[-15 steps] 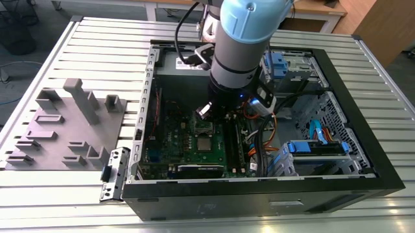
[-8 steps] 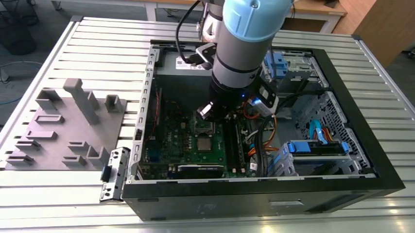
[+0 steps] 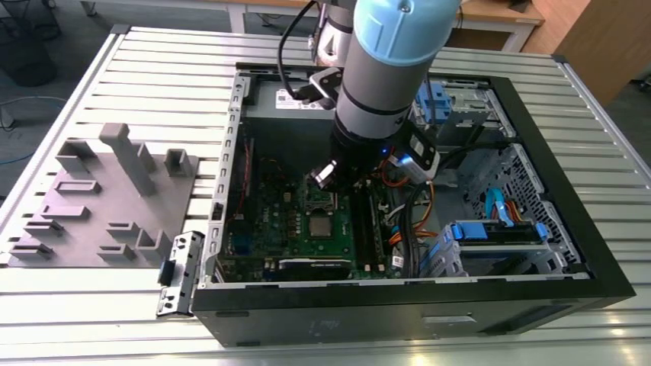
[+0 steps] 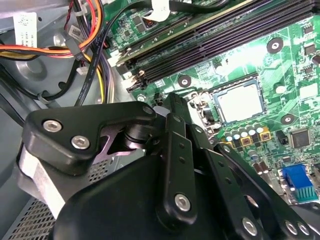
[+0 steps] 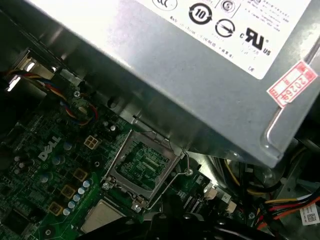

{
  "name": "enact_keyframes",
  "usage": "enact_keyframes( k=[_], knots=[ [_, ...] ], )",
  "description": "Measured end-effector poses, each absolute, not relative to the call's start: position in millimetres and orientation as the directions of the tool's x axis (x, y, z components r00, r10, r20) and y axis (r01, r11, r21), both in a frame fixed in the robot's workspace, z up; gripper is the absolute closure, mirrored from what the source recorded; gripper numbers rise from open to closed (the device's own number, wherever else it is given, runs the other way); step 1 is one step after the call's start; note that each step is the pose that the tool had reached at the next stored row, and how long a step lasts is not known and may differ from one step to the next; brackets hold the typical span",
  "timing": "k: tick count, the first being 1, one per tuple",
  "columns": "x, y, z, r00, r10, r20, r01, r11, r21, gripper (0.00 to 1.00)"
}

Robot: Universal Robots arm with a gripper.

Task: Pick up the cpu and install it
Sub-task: 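Close the cpu cover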

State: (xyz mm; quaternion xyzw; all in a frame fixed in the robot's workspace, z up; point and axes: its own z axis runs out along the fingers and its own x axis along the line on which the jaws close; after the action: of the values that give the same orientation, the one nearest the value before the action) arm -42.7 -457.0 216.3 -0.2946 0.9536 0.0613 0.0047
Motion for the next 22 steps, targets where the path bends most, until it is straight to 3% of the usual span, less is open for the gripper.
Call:
enact_keyframes(
  k=[22],
  knots=[
    [-44, -442, 202, -0.817, -0.575, -0.045, -0.576, 0.81, 0.115, 0.89]
  ],
)
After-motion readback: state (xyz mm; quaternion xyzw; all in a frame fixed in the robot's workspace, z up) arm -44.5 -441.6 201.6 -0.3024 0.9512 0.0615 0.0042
